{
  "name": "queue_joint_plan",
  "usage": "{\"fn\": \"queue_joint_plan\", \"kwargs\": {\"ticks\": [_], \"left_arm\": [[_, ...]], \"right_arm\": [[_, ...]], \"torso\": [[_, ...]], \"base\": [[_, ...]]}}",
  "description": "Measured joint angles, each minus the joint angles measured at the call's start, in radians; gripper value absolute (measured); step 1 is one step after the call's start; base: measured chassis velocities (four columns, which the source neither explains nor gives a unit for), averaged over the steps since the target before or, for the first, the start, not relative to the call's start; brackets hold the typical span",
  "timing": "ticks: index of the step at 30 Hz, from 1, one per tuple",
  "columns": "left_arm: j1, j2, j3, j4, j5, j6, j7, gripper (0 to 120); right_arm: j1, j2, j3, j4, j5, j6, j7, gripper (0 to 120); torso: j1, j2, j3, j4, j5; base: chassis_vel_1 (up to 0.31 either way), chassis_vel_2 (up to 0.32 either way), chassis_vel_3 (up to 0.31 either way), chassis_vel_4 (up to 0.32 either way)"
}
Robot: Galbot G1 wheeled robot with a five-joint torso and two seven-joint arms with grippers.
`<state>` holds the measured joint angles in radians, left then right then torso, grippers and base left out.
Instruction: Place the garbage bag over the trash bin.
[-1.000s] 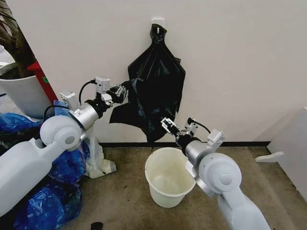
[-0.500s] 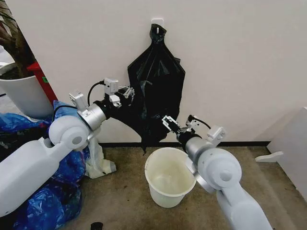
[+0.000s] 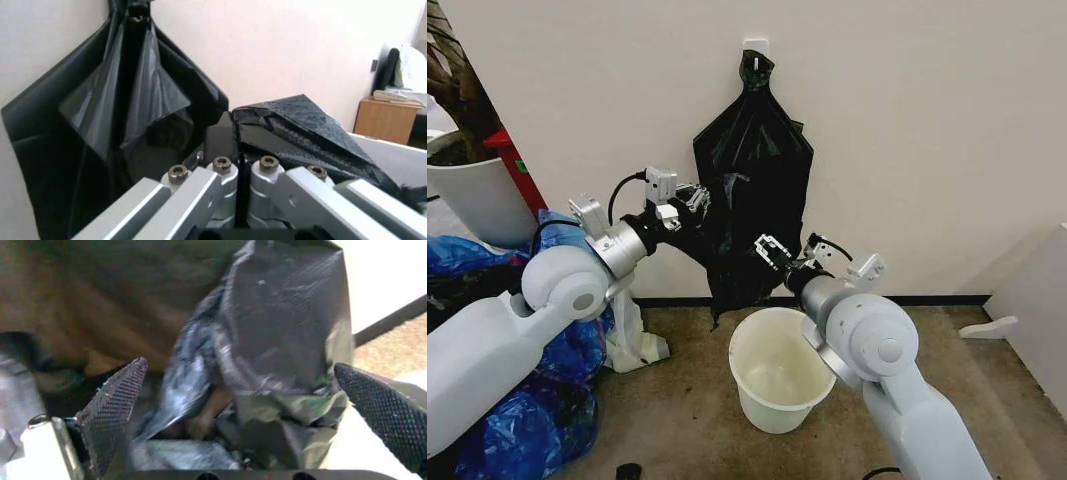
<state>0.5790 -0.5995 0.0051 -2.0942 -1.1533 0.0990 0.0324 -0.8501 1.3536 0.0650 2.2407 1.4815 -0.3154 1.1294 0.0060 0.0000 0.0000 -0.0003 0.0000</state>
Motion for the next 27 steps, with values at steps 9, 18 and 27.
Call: {"fn": "queue_joint_plan", "kwargs": {"ticks": [9, 18, 27], "left_arm": [[0.001, 0.007, -0.004, -0.026, -0.001, 0.000, -0.004, 0], [0.017, 0.002, -0.056, -0.006, -0.006, -0.003, -0.008, 0], [0.026, 0.009, -0.071, 0.007, -0.002, -0.012, -0.002, 0]], "right_arm": [[-0.010, -0.002, -0.001, -0.026, -0.025, 0.001, 0.017, 98], [-0.098, -0.042, 0.013, 0.009, -0.058, -0.023, 0.012, 64], [-0.150, -0.067, 0.026, 0.051, -0.072, -0.037, -0.006, 57]], "torso": [[0.000, 0.000, 0.000, 0.0000, 0.0000], [0.000, 0.000, 0.000, 0.0000, 0.0000], [0.000, 0.000, 0.000, 0.0001, 0.0001]], "base": [[0.000, 0.000, 0.000, 0.000], [0.000, 0.000, 0.000, 0.000], [0.000, 0.000, 0.000, 0.000]]}}
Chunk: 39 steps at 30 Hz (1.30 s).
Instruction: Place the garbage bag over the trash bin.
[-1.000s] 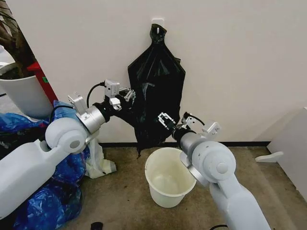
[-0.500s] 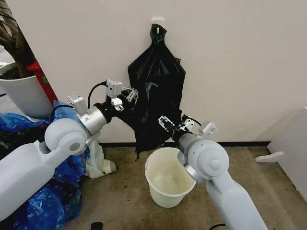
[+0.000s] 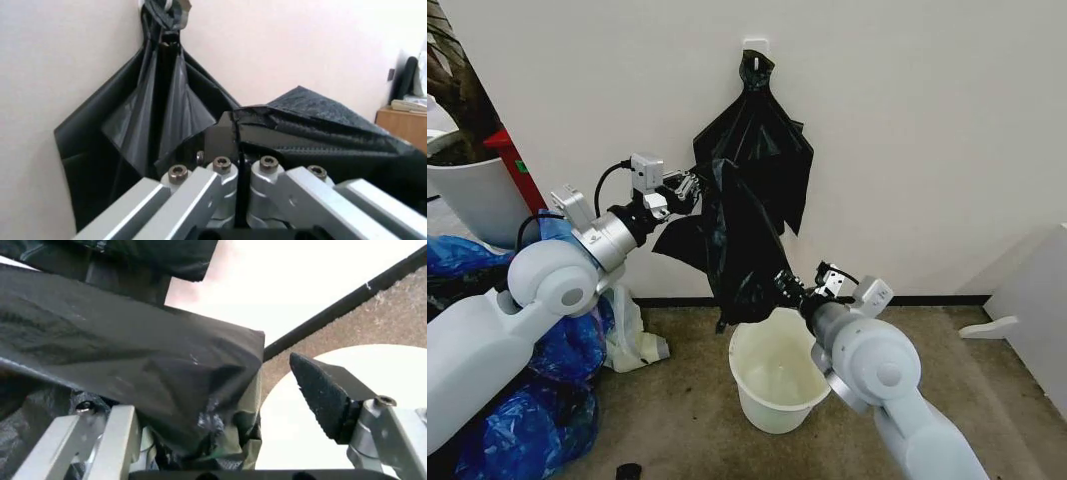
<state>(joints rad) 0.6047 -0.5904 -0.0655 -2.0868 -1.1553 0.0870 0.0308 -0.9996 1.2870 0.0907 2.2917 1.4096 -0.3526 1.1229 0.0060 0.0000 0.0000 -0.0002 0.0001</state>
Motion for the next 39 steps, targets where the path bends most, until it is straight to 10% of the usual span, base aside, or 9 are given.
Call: {"fn": "queue_joint_plan", "kwargs": {"ticks": [25, 39], "left_arm": [[0.015, -0.025, -0.001, 0.088, 0.118, -0.032, 0.015, 0], [0.029, -0.036, 0.014, 0.045, 0.133, -0.011, -0.027, 0]], "right_arm": [[-0.104, -0.135, 0.095, 0.182, 0.055, -0.075, -0.072, 98], [-0.089, -0.173, 0.150, 0.212, 0.094, -0.144, -0.206, 100]], "torso": [[0.000, 0.000, 0.000, 0.0000, 0.0000], [0.000, 0.000, 0.000, -0.0001, 0.0000]], "base": [[0.000, 0.000, 0.000, 0.000], [0.000, 0.000, 0.000, 0.000]]}}
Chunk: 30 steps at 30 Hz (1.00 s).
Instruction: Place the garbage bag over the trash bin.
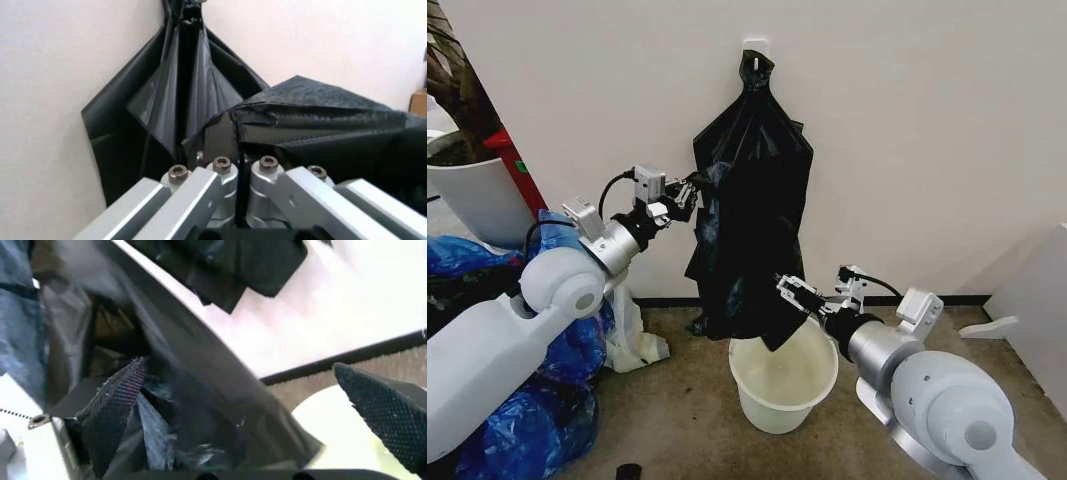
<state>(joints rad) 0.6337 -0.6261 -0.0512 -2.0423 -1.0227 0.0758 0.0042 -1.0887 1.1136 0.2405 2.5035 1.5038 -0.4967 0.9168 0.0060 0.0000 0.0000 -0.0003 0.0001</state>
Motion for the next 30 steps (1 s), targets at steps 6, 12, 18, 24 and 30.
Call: {"fn": "queue_joint_plan", "kwargs": {"ticks": [6, 12, 18, 24, 30], "left_arm": [[-0.006, -0.002, 0.005, -0.001, -0.004, 0.006, -0.017, 0], [-0.019, -0.020, 0.048, -0.010, -0.002, 0.008, -0.028, 0], [-0.031, -0.038, 0.064, -0.010, -0.002, 0.008, -0.034, 0], [-0.059, -0.038, 0.065, -0.010, -0.024, 0.009, -0.030, 0], [-0.063, -0.041, 0.066, -0.005, -0.034, 0.008, -0.018, 0]], "right_arm": [[0.005, -0.006, -0.004, -0.001, 0.011, 0.000, -0.007, 100], [0.052, 0.045, -0.035, -0.002, 0.159, 0.087, 0.055, 100], [0.098, 0.143, -0.039, -0.029, 0.349, 0.198, 0.173, 100], [0.107, 0.245, -0.034, -0.106, 0.364, 0.248, 0.258, 100], [0.138, 0.271, -0.013, -0.146, 0.343, 0.296, 0.319, 100]], "torso": [[0.000, 0.000, 0.000, -0.0001, 0.0000], [0.000, 0.000, 0.000, -0.0001, 0.0000], [0.000, 0.000, 0.000, 0.0000, -0.0003], [0.000, 0.000, 0.000, 0.0000, -0.0001], [0.000, 0.000, 0.000, 0.0000, -0.0001]], "base": [[0.000, 0.000, 0.000, 0.000], [0.000, 0.000, 0.000, 0.000], [0.000, 0.000, 0.000, 0.000], [0.000, 0.000, 0.000, 0.000], [0.000, 0.000, 0.000, 0.000]]}}
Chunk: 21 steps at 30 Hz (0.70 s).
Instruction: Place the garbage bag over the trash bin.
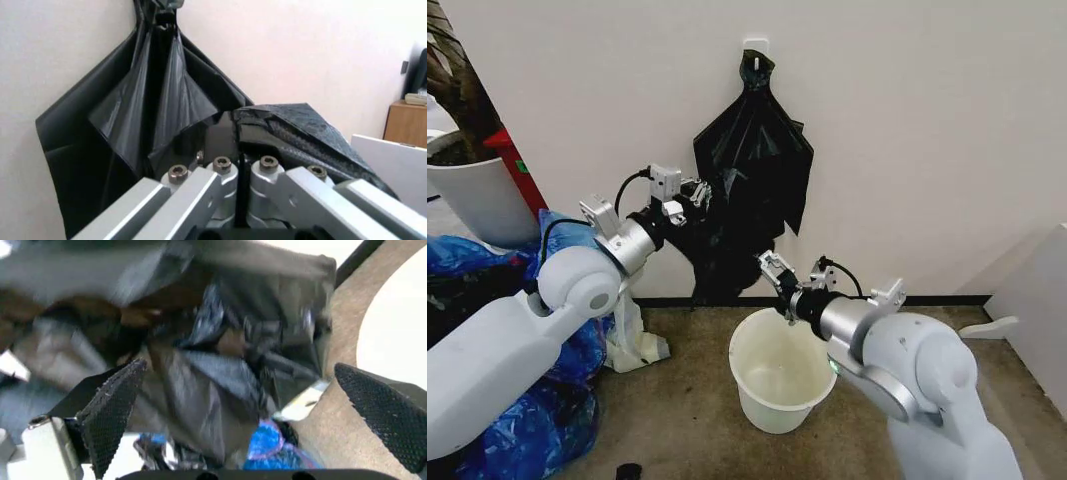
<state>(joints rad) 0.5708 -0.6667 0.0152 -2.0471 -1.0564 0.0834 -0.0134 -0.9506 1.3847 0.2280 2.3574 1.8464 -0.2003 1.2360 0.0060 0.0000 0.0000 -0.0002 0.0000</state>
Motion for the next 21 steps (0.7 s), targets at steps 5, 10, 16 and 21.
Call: {"fn": "queue_joint_plan", "kwargs": {"ticks": [5, 10, 16, 21], "left_arm": [[0.006, -0.018, 0.018, 0.003, 0.005, -0.003, 0.002, 0], [-0.015, -0.050, 0.057, 0.007, 0.017, -0.005, -0.006, 0], [-0.052, -0.075, 0.084, 0.013, 0.017, -0.006, -0.017, 0], [-0.062, -0.080, 0.087, 0.008, 0.015, -0.006, -0.019, 0]], "right_arm": [[-0.004, 0.025, 0.008, 0.010, -0.022, 0.041, 0.040, 100], [-0.024, 0.066, -0.007, 0.019, -0.046, 0.055, 0.055, 100], [-0.033, 0.058, -0.022, 0.011, -0.075, 0.038, 0.058, 100], [-0.027, 0.034, -0.020, -0.017, -0.102, 0.030, 0.066, 100]], "torso": [[0.000, 0.000, 0.000, -0.0001, 0.0000], [0.000, 0.000, 0.000, -0.0001, 0.0000], [0.000, 0.000, 0.000, -0.0003, 0.0001], [0.000, 0.000, 0.000, -0.0001, 0.0000]], "base": [[0.000, 0.000, 0.000, 0.000], [0.000, 0.000, 0.000, 0.000], [0.000, 0.000, 0.000, 0.000], [0.000, 0.000, 0.000, 0.000]]}}
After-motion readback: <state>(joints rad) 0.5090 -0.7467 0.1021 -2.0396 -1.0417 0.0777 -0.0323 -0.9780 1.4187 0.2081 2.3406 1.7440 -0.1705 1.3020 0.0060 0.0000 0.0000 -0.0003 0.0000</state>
